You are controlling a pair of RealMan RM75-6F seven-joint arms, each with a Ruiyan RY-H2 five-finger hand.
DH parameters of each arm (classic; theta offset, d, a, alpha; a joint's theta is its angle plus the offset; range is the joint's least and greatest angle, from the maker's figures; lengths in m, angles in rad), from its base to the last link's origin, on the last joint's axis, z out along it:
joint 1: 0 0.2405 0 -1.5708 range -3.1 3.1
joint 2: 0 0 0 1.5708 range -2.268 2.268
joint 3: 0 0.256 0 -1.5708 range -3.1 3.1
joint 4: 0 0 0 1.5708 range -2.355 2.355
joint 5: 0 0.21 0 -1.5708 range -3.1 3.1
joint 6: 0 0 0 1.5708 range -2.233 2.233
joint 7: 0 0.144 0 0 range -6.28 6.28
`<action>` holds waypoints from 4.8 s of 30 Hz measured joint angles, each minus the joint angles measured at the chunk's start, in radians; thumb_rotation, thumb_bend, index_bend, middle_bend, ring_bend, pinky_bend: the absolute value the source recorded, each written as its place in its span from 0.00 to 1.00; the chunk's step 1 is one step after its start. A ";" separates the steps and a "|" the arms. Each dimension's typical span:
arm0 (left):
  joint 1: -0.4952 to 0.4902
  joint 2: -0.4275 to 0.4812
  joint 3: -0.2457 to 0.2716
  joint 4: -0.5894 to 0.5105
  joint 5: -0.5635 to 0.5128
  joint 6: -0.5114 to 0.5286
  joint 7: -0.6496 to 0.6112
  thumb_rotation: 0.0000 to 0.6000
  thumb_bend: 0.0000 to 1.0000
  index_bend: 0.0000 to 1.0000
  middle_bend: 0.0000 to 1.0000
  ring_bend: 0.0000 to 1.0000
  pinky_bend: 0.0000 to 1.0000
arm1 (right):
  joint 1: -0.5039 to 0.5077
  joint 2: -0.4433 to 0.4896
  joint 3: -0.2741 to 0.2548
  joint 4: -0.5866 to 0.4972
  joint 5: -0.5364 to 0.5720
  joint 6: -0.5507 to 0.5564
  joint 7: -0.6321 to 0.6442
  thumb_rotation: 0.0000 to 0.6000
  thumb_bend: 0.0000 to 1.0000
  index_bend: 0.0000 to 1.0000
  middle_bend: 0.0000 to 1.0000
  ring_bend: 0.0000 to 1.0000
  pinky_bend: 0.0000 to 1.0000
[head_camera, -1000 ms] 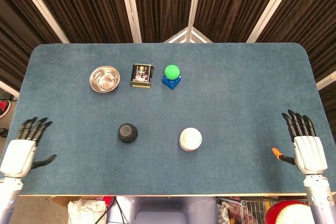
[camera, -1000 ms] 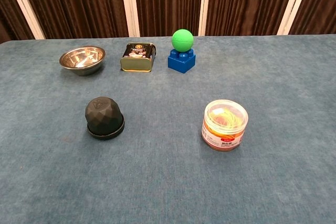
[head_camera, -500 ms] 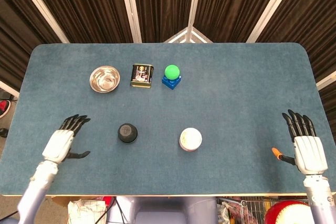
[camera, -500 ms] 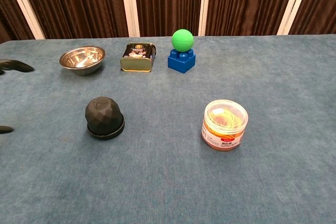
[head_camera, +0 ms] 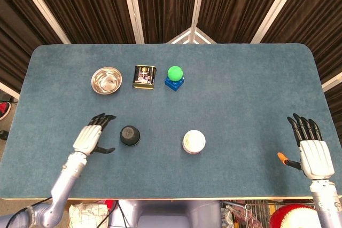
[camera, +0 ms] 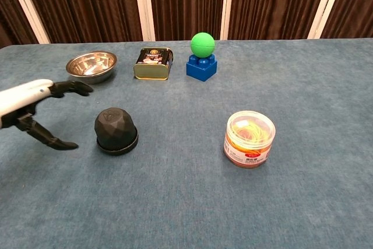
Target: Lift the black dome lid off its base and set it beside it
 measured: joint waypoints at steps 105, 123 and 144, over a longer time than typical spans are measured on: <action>-0.119 -0.097 0.049 0.088 0.366 0.416 0.651 1.00 0.43 0.45 0.46 0.01 0.00 | 0.013 0.005 -0.010 -0.017 0.004 -0.038 0.011 1.00 0.18 0.03 0.00 0.01 0.00; -0.087 0.238 -0.196 -0.425 -0.185 -0.542 -0.720 1.00 0.43 0.46 0.45 0.01 0.00 | 0.012 0.003 -0.011 -0.019 0.000 -0.032 0.009 1.00 0.18 0.03 0.00 0.01 0.00; -0.056 -0.023 -0.083 0.108 0.437 0.239 0.621 1.00 0.42 0.46 0.46 0.01 0.00 | 0.015 0.006 -0.012 -0.021 -0.002 -0.037 0.015 1.00 0.18 0.03 0.00 0.01 0.00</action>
